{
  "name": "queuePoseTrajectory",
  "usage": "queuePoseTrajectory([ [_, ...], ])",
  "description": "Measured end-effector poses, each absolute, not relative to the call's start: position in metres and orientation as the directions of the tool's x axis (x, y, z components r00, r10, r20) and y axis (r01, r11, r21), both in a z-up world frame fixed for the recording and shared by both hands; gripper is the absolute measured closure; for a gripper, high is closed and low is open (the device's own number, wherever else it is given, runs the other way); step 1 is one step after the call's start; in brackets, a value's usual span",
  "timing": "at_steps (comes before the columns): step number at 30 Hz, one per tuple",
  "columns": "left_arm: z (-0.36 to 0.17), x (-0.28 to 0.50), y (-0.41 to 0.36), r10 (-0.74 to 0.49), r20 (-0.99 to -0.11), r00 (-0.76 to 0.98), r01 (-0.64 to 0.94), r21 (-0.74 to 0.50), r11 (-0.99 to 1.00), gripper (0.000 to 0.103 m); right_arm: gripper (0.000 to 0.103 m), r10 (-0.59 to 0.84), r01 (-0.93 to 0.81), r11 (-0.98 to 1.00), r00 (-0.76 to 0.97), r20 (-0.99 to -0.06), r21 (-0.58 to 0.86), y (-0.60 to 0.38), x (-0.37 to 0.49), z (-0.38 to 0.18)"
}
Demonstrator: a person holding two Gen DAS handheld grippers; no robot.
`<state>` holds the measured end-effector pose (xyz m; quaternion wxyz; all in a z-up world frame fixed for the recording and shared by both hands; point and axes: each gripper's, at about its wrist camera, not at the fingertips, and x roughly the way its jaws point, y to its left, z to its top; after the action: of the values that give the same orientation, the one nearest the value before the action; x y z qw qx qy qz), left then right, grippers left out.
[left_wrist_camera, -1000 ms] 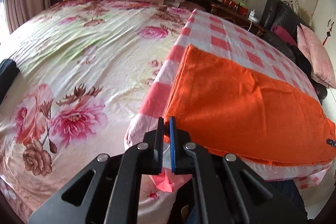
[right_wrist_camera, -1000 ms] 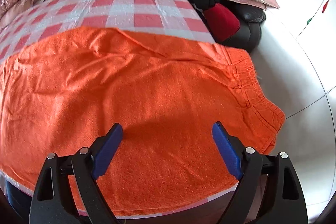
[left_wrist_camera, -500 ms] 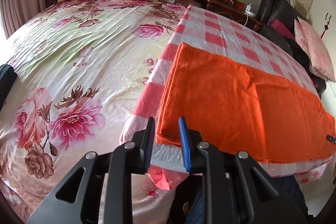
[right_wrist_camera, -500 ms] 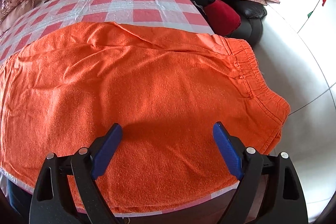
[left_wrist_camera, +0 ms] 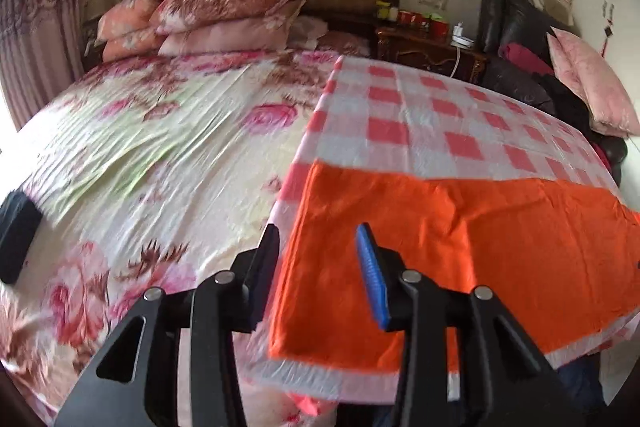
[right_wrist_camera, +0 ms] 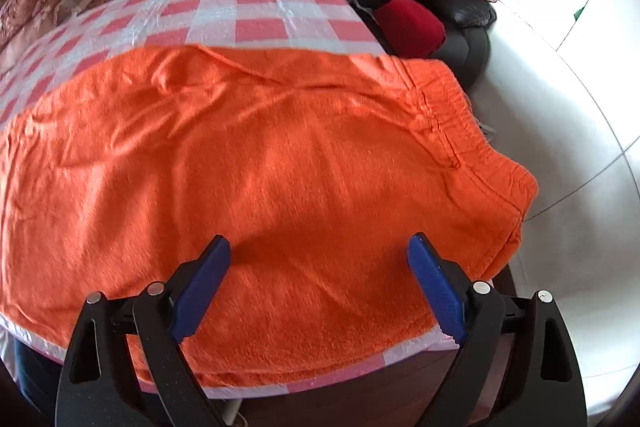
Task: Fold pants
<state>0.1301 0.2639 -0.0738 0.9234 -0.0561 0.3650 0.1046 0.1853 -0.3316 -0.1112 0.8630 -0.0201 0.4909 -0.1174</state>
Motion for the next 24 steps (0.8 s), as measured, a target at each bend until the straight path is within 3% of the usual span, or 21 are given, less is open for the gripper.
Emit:
queuePoseTrajectory([
  [5, -0.101, 0.210, 0.228, -0.035, -0.739, 0.673, -0.001, -0.049, 0.999, 0.061, 0.017, -0.189, 0.210, 0.974, 0.524, -0.830, -0.089, -0.332, 0.211, -0.103],
  [8, -0.125, 0.232, 0.228, -0.036, -0.791, 0.611, 0.026, -0.026, 0.999, 0.058, 0.017, -0.214, 0.226, 0.968, 0.518, -0.828, -0.109, -0.333, 0.226, -0.103],
  [13, -0.140, 0.241, 0.253, 0.026, -0.807, 0.591, -0.043, 0.000, 0.999, 0.035, 0.017, -0.231, 0.229, 0.963, 0.450, -0.863, -0.139, -0.332, 0.235, -0.120],
  [24, -0.123, 0.197, 0.278, 0.017, -0.801, 0.599, -0.226, -0.149, 0.963, 0.032, 0.017, -0.156, 0.238, 0.971, 0.510, -0.846, -0.036, -0.343, 0.225, -0.125],
])
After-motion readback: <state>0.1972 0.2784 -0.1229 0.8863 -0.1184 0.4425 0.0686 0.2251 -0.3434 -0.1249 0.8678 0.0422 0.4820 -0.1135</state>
